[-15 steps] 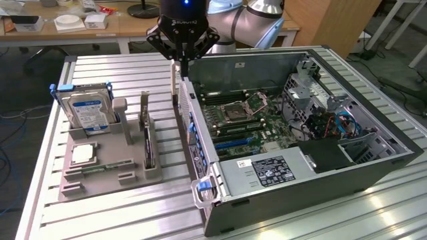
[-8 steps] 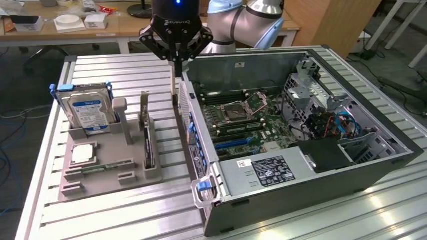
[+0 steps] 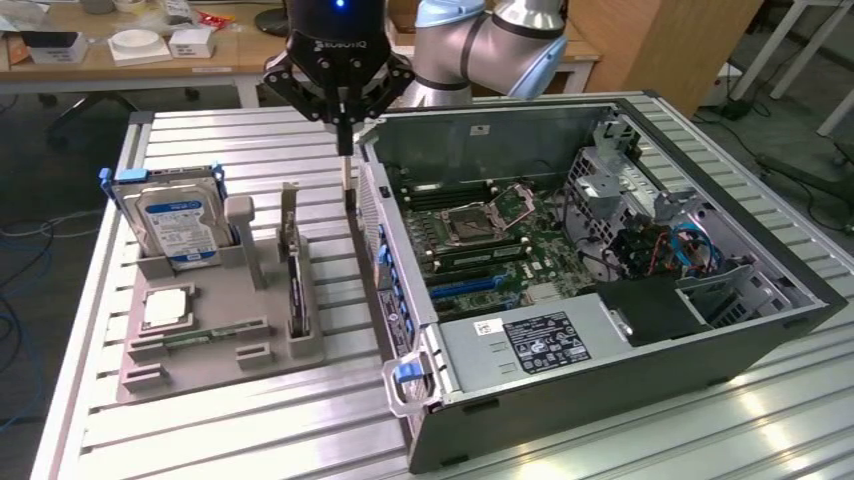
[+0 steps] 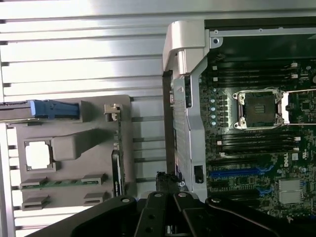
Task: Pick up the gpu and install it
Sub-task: 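Reach for the gpu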
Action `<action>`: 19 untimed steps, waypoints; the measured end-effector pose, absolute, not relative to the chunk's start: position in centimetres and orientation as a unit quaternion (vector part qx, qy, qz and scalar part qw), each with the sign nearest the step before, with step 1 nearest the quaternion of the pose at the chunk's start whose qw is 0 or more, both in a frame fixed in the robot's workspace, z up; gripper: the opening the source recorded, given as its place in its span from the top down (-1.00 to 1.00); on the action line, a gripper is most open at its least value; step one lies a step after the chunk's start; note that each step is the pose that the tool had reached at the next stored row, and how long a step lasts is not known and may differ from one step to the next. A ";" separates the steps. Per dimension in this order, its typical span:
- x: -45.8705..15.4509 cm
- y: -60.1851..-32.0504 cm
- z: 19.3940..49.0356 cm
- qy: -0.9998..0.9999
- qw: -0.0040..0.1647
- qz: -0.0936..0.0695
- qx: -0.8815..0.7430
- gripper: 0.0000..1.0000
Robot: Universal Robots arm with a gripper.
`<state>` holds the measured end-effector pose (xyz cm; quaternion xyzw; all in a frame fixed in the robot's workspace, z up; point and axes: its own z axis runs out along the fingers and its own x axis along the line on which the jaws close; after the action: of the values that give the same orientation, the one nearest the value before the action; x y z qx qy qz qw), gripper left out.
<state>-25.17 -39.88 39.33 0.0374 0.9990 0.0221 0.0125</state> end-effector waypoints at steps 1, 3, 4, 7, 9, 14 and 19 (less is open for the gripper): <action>-25.3 -39.9 39.3 0.999 0.012 0.022 0.037 0.80; -25.6 -39.9 39.3 0.999 0.013 0.022 0.037 0.80; -25.7 -39.9 39.3 0.999 0.012 0.022 0.037 0.80; -26.3 -39.9 39.3 0.999 0.012 0.022 0.037 0.80; -26.6 -39.9 39.3 0.999 0.012 0.022 0.035 0.80; -27.1 -39.9 39.3 0.999 0.012 0.022 0.032 0.80; -27.4 -39.9 39.3 0.999 0.012 0.022 0.032 0.80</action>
<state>-27.36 -39.89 39.33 0.0315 0.9992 0.0222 0.0124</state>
